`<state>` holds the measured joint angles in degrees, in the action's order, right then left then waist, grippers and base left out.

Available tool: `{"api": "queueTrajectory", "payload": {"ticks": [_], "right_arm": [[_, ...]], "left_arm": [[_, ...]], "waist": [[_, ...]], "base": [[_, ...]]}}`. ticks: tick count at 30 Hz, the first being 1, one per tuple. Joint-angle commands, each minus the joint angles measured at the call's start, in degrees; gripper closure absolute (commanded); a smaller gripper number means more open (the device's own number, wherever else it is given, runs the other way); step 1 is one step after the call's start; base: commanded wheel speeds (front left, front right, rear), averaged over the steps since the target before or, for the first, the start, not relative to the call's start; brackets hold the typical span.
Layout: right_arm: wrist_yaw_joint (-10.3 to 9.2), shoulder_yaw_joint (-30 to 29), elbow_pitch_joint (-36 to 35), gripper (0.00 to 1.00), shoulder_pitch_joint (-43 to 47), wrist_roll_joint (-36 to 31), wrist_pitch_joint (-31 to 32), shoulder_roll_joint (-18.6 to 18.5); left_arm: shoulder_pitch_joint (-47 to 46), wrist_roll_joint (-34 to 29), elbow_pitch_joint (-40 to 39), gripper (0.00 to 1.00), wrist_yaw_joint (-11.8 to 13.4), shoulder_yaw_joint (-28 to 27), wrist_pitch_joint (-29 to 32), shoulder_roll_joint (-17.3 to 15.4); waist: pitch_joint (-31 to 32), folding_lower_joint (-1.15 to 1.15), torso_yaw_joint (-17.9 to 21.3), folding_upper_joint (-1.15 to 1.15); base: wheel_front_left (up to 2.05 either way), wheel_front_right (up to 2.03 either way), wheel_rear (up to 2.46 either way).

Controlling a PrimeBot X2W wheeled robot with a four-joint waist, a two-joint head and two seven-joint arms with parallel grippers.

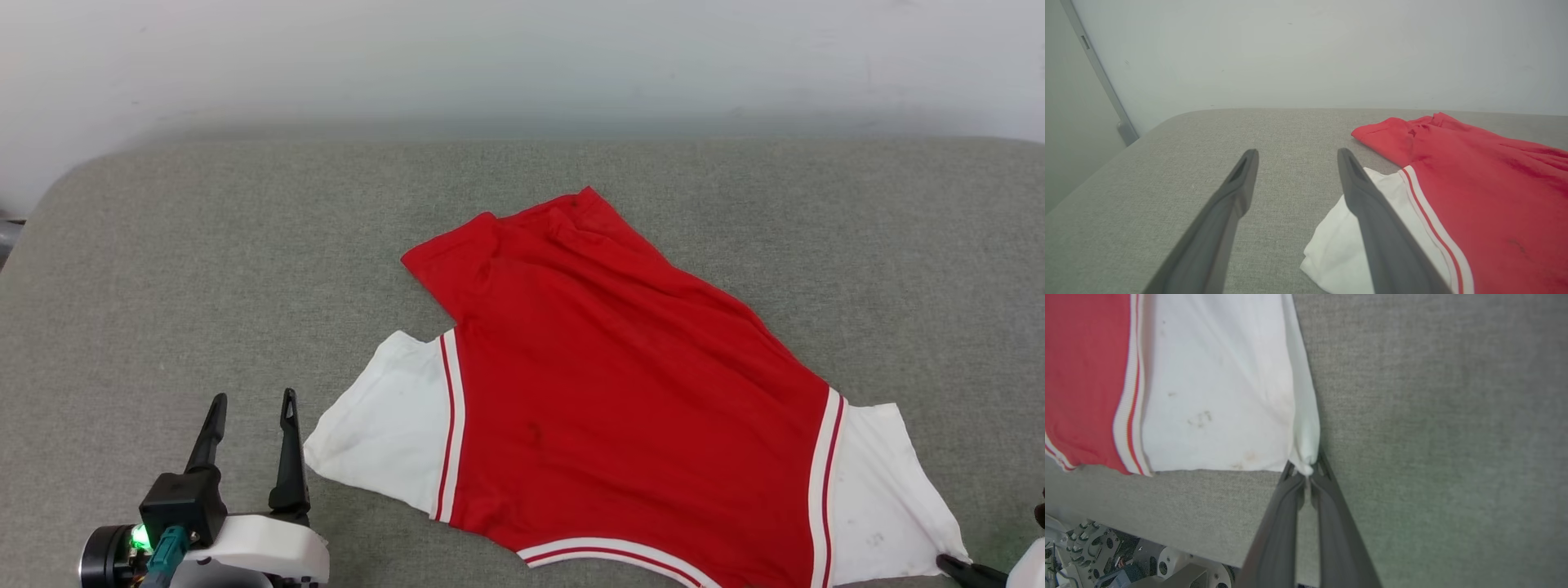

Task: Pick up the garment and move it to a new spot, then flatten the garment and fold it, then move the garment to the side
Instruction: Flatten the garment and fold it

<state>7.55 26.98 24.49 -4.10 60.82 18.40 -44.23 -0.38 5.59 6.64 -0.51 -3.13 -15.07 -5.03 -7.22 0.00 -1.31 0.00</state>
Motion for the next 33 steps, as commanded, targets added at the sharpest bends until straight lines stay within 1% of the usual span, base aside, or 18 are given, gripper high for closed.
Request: {"api": "queueTrajectory", "payload": {"ticks": [1, 2, 6, 9, 14, 17, 20, 22, 23, 25, 29, 31, 33], "right_arm": [[-0.12, 0.22, 1.02, 0.6, 0.45, -1.62, -1.95, 1.83], [-0.12, 0.24, 0.94, 0.0, 0.46, -2.43, -3.03, 1.9], [-0.1, -1.74, -0.7, 0.0, 1.09, -6.63, -10.46, 1.83], [-0.08, -4.27, -2.8, 0.0, 2.13, -9.06, -14.39, 2.03], [-0.08, -9.49, -7.44, 0.0, 3.6, -13.46, -17.19, 2.3], [-0.08, -11.91, -10.55, 0.0, 3.73, -17.1, -16.0, 2.74], [-0.08, -13.42, -13.7, 0.0, 2.64, -21.47, -11.91, 1.8], [-0.08, -13.57, -14.92, 0.0, 2.04, -22.82, -6.58, 1.39], [-0.08, -13.18, -15.72, 0.0, 1.85, -22.7, -3.0, 1.04], [-0.1, -12.9, -17.25, 0.0, 1.06, -22.85, 4.02, -0.9], [-0.09, -11.96, -19.48, 0.0, -0.3, -20.62, 16.43, -2.19], [-0.1, -11.71, -20.05, 0.0, -1.29, -19.14, 21.68, -2.76], [-0.09, -11.32, -20.38, 0.0, -2.47, -18.62, 25.3, -2.79]], "left_arm": [[0.36, -0.4, 0.32, 0.0, -0.23, -0.51, -0.15, -0.14], [0.6, -0.39, 0.57, 0.0, -0.3, -0.68, -0.15, -0.18], [1.36, -0.86, 0.74, 0.0, -0.3, -1.45, -0.15, -0.3], [1.83, -0.95, 0.34, 0.0, -0.21, -1.9, -0.15, -0.3], [2.47, -1.08, -0.25, 0.0, -0.24, -2.28, -0.15, -0.15], [2.68, -1.2, -0.56, 0.0, -0.24, -2.5, -0.15, -0.11], [2.55, -1.42, -0.95, 0.0, -0.22, -2.52, -0.15, -0.02], [2.25, -1.43, -1.18, 0.0, -0.31, -2.35, -0.15, 0.09], [2.15, -1.41, -1.34, 0.0, -0.34, -2.31, -0.15, 0.12], [1.8, -1.52, -1.51, 0.0, -0.48, -2.08, -0.15, 0.25], [0.98, -1.72, -1.74, 0.0, -0.63, -1.83, -0.15, 0.44], [0.41, -1.76, -1.78, 0.0, -0.85, -1.53, -0.15, 0.62], [-0.18, -1.74, -1.8, 0.0, -0.8, -1.4, -0.15, 0.7]], "waist": [[0.81, 0.0, 0.34, 0.0], [1.3, 0.0, 0.43, 0.0], [3.18, 0.0, 0.94, 0.0], [3.97, 0.0, 1.43, 0.0], [4.63, 0.0, 1.94, 0.0], [4.58, 0.0, 2.16, 0.0], [4.2, 0.0, 2.2, 0.0], [3.82, 0.0, 2.05, 0.0], [3.63, 0.0, 2.01, 0.0], [3.12, 0.0, 1.72, 0.0], [2.01, 0.0, 1.07, 0.0], [1.2, 0.0, 0.54, 0.0], [0.5, 0.0, 0.06, 0.0]], "base": [[0.0, 0.0, 0.0], [0.0, 0.0, 0.0], [0.0, 0.0, 0.0], [0.0, 0.0, 0.0], [0.0, 0.0, 0.0], [0.0, 0.0, 0.0], [0.0, 0.0, 0.0], [0.0, 0.0, 0.0], [0.0, 0.0, 0.0], [0.0, 0.0, 0.0], [0.0, 0.0, 0.0], [0.0, 0.0, 0.0], [0.0, 0.0, 0.0]]}}
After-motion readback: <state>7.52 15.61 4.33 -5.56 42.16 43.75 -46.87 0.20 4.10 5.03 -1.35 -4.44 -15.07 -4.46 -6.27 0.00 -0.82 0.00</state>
